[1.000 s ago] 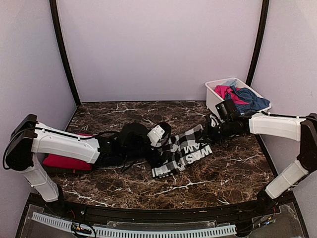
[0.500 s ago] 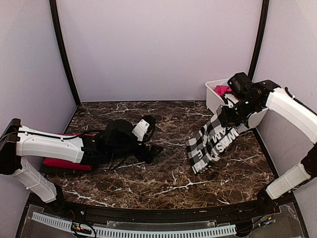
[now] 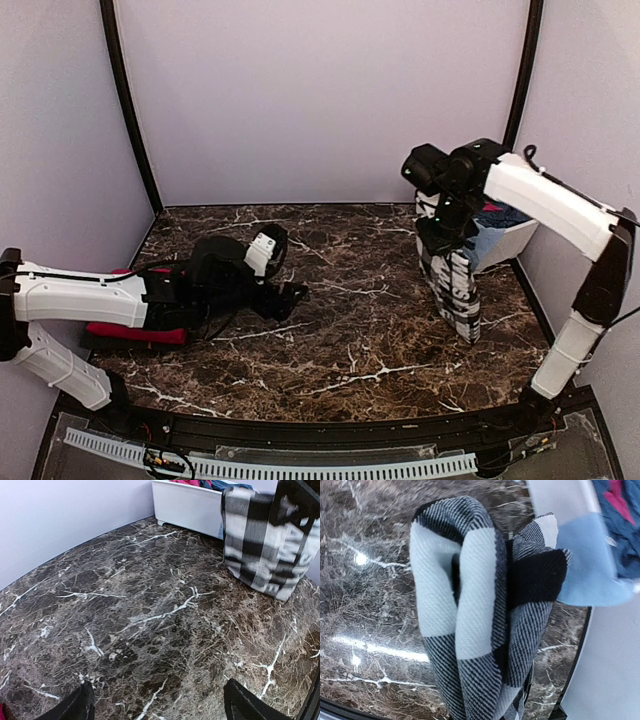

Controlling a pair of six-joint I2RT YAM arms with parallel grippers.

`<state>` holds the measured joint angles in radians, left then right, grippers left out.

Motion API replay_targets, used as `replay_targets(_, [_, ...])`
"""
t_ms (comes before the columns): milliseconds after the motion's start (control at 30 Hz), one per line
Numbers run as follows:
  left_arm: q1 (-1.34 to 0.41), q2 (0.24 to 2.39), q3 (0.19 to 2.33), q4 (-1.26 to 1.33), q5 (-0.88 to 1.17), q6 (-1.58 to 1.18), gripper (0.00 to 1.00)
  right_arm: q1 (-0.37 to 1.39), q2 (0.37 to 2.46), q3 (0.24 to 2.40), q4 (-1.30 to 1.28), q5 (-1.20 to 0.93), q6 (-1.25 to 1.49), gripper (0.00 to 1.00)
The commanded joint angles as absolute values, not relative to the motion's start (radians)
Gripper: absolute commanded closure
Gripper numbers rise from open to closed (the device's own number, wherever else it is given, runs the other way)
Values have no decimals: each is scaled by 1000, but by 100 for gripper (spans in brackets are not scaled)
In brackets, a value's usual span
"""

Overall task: Fold and stack the mixed laundry pile
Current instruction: Turn over the square-folded shirt at the center of the board.

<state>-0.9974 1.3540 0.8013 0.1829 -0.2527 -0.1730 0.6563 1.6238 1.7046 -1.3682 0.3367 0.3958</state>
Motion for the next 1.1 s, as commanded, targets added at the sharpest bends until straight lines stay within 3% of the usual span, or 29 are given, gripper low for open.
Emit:
replay_targets(0, [-968, 1254, 803, 78, -325, -227, 11, 790, 1920, 1790, -1267, 331, 466, 100])
replay_targets(333, [-894, 1077, 811, -114, -396, -369, 8, 962, 2370, 2231, -1119, 90, 510, 100])
replay_targets(367, [-889, 1074, 814, -125, -396, -379, 8, 966, 2394, 2252, -1100, 49, 519, 97])
replay_targets(433, [-866, 1066, 825, -167, -388, -412, 8, 974, 2421, 2271, -1060, -25, 528, 85])
replay_targets(567, [-820, 1024, 844, -238, -356, -498, 8, 986, 2380, 2253, -969, -104, 522, 43])
replay_targets(700, [-772, 976, 839, -248, -293, -560, 9, 975, 2249, 2174, -830, -209, 474, 27])
replay_targets(867, [-727, 1009, 849, -242, -184, -607, 11, 919, 2103, 2092, -756, -307, 428, 23])
replay_targets(1067, [-726, 1214, 911, -179, -14, -609, 23, 710, 1851, 1673, -637, -289, 413, 29])
